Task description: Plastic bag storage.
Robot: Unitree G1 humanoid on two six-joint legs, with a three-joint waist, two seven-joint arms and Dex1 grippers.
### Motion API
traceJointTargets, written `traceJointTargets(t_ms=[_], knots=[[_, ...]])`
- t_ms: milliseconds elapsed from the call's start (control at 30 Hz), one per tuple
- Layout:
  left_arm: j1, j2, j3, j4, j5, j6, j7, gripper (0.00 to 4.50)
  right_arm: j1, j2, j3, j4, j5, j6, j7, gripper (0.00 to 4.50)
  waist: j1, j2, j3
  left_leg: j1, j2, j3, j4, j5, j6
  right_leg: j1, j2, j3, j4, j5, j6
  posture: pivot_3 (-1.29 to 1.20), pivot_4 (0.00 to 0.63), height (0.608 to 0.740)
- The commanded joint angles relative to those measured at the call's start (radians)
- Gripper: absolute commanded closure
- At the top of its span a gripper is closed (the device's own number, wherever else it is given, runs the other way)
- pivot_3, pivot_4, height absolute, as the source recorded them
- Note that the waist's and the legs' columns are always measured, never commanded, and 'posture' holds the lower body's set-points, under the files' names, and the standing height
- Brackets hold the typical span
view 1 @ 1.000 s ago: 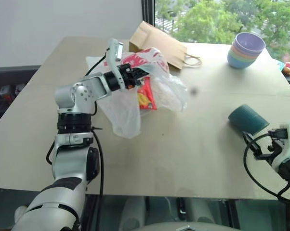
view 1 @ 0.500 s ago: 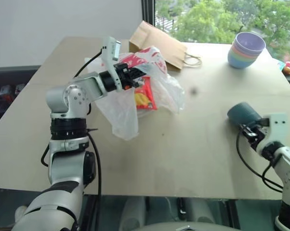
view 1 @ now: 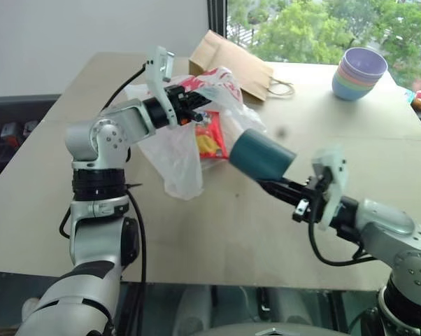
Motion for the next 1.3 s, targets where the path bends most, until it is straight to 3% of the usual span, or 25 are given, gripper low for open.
traceJointTargets(t_ms=[33,200,467,767,900,1067,1200,1300], knots=[[-0.02,0.031,-0.026,-0.033,0.0,-0.008,-0.048,4.5,-0.111,0.021,0.126,0.191,-0.156,-0.125,-0.08,4.45,-0.001,0.0,0.0,0.0,0.0,0.0,0.0,0.0,0.0,0.0,0.0,0.0,0.0,0.0,0.0,0.0,0.15,0.74],[0.02,0.051,-0.049,-0.119,-0.012,0.02,-0.061,4.5,-0.283,0.064,0.252,0.492,-0.363,-0.369,-0.113,4.45,-0.004,0.0,0.0,-0.002,0.0,0.001,-0.001,0.0,0.0,-0.003,0.0,0.001,0.0,0.0,0.0,0.0,0.15,0.74],[0.077,0.035,-0.042,-0.228,-0.03,0.051,-0.014,4.5,-0.512,0.214,0.379,0.893,-0.52,-0.654,-0.025,4.45,-0.021,0.0,0.0,-0.004,0.0,0.002,-0.001,0.0,0.0,-0.004,0.0,0.002,0.0,0.0,0.0,0.0,0.15,0.74],[0.109,0.064,-0.016,-0.273,-0.053,0.077,0.015,4.5,-0.592,0.281,0.407,1.211,-0.57,-0.937,0.25,4.45,-0.025,0.0,0.001,-0.003,0.001,0.002,-0.002,0.0,0.0,-0.004,0.0,0.001,0.0,0.0,0.0,0.0,0.15,0.74],[0.122,0.076,0.001,-0.292,-0.054,0.091,0.034,4.5,-0.585,0.274,0.383,1.253,-0.556,-0.964,0.344,4.45,-0.025,0.001,0.001,-0.003,0.001,0.002,-0.002,0.0,0.0,-0.004,0.0,0.001,0.0,0.0,0.0,0.0,0.15,0.74],[0.149,0.096,0.04,-0.313,-0.065,0.118,0.075,4.5,-0.495,0.202,0.346,1.101,-0.516,-0.926,0.412,4.45,-0.021,0.001,0.001,-0.003,0.001,0.0,-0.002,0.0,0.0,-0.004,0.0,0.001,0.001,0.001,0.0,0.0,0.15,0.74],[0.145,0.093,0.047,-0.311,-0.065,0.111,0.098,4.5,-0.443,0.16,0.401,0.98,-0.477,-0.855,0.528,4.45,-0.021,0.0,0.001,-0.003,0.0,-0.002,-0.002,0.0,0.0,-0.004,-0.001,0.001,0.0,0.001,0.0,0.0,0.15,0.74],[0.117,0.09,0.049,-0.299,-0.069,0.103,0.106,4.5,-0.451,0.186,0.451,0.997,-0.501,-0.851,0.561,4.45,-0.03,0.001,0.001,-0.002,0.001,-0.002,-0.002,0.0,0.0,-0.004,0.0,0.002,0.002,0.001,0.0,0.0,0.15,0.74]])
